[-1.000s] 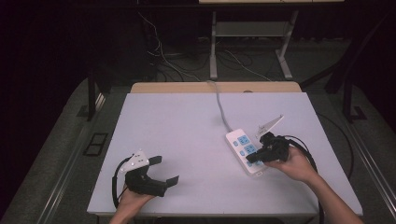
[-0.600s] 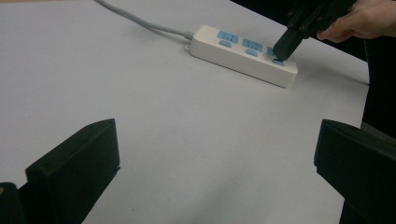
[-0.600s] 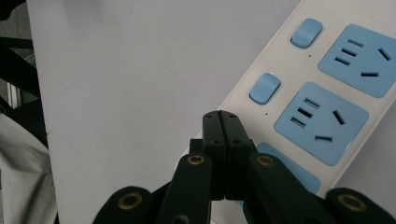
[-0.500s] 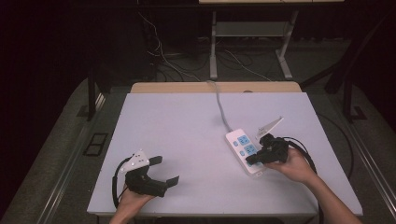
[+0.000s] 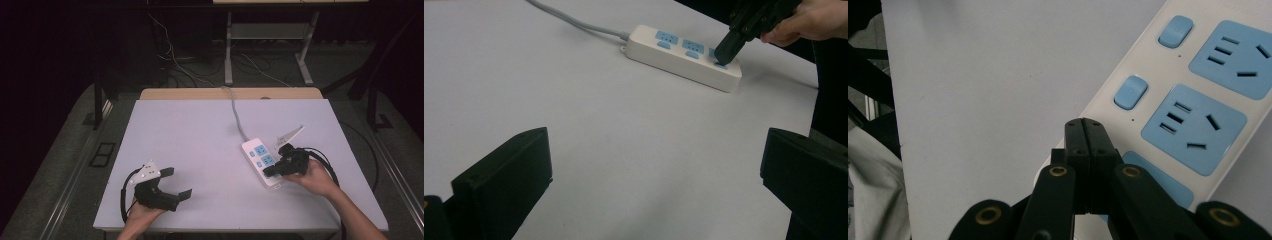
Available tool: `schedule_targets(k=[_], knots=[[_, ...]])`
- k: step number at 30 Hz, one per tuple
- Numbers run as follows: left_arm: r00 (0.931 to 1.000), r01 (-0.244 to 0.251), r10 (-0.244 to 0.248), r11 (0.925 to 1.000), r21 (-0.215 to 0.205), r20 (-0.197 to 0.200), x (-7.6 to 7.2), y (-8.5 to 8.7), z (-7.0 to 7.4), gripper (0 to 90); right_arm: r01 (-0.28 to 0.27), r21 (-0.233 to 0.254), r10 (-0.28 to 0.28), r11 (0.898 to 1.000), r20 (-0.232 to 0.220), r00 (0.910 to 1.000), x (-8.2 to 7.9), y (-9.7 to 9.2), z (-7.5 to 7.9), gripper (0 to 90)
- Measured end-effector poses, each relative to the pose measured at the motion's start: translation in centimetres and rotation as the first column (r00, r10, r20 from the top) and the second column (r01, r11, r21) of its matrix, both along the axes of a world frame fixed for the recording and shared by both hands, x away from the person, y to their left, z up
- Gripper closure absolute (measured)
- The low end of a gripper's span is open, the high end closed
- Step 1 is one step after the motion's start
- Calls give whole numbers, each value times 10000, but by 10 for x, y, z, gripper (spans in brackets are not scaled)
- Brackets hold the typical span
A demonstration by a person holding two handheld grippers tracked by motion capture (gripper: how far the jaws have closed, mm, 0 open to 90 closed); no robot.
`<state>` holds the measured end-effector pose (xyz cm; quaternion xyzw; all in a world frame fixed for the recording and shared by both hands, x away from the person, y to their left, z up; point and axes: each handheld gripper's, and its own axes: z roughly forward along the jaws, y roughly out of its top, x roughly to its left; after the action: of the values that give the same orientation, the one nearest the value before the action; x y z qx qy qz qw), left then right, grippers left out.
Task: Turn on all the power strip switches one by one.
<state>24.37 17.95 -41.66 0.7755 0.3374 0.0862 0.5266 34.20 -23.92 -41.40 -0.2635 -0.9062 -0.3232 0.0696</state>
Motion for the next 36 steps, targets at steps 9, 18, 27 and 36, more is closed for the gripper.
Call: schedule_targets(k=[9, 18, 27, 36], knots=[[10000, 23, -23, 10000, 13, -39, 0, -1, 0, 0, 14, 2, -14, 10000, -40, 10000, 0, 0, -1, 900], [10000, 17, -17, 10000, 33, -13, -1, -1, 0, 0, 122, -53, -122, 9999, -67, 9999, 0, 1, -1, 900], [10000, 2, -3, 10000, 23, 8, -1, -1, 1, 0, 62, -154, -59, 9999, 216, 9997, -2, 2, -1, 900], [10000, -39, 39, 10000, 22, -27, 0, 1, 0, 0, 121, 21, -122, 9999, 352, 9993, -4, 0, -2, 900]])
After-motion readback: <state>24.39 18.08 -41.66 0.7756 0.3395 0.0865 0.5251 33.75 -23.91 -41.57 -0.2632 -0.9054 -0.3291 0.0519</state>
